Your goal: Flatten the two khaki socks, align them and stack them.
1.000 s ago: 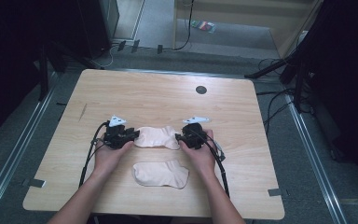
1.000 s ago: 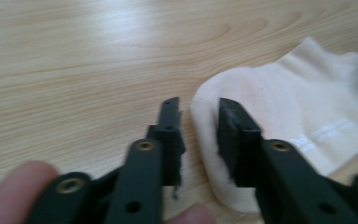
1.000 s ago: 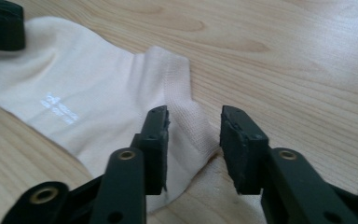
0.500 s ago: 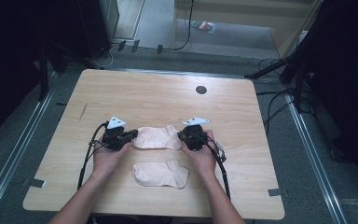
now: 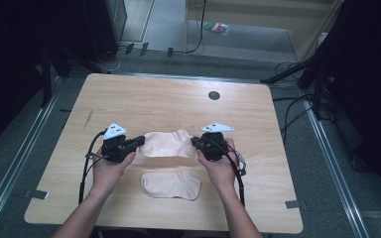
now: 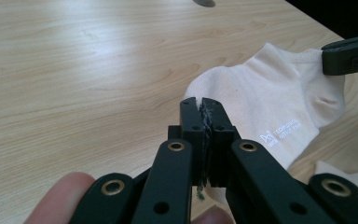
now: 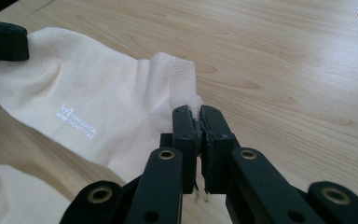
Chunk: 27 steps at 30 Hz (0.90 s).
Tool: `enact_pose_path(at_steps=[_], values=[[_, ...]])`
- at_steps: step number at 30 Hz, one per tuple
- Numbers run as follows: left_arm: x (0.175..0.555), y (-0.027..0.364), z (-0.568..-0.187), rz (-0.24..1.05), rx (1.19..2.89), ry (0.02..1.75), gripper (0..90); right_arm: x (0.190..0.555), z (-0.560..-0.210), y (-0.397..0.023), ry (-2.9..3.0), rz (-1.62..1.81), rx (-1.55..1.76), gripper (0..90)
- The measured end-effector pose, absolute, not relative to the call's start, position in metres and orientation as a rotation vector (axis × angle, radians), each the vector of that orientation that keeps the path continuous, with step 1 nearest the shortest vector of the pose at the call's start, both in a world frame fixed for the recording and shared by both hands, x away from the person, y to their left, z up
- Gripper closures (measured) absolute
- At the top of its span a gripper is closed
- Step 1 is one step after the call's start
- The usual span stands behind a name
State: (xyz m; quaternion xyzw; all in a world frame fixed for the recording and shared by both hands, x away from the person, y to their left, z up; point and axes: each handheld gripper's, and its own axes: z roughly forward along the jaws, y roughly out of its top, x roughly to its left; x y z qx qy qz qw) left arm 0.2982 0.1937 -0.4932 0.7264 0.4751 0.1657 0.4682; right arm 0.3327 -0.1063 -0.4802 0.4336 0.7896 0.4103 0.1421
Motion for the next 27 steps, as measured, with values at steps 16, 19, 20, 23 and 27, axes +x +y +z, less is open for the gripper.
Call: enact_pose_path(at_steps=[16,19,20,23,27], values=[[0.249,0.183,-0.492,0.332,1.777,1.116,89.6,0.288,-0.475,-0.121,2.319,1.216,1.221,86.8],[0.239,0.182,-0.496,0.311,1.793,1.121,89.6,0.279,-0.479,-0.124,2.337,1.214,1.224,86.8],[0.236,0.181,-0.498,0.309,1.792,1.125,89.6,0.276,-0.480,-0.125,2.343,1.211,1.222,86.8],[0.227,0.181,-0.502,0.284,1.798,1.136,89.6,0.266,-0.485,-0.127,2.362,1.206,1.226,86.8],[0.217,0.179,-0.507,0.269,1.818,1.136,89.6,0.254,-0.492,-0.132,2.383,1.206,1.241,86.8]])
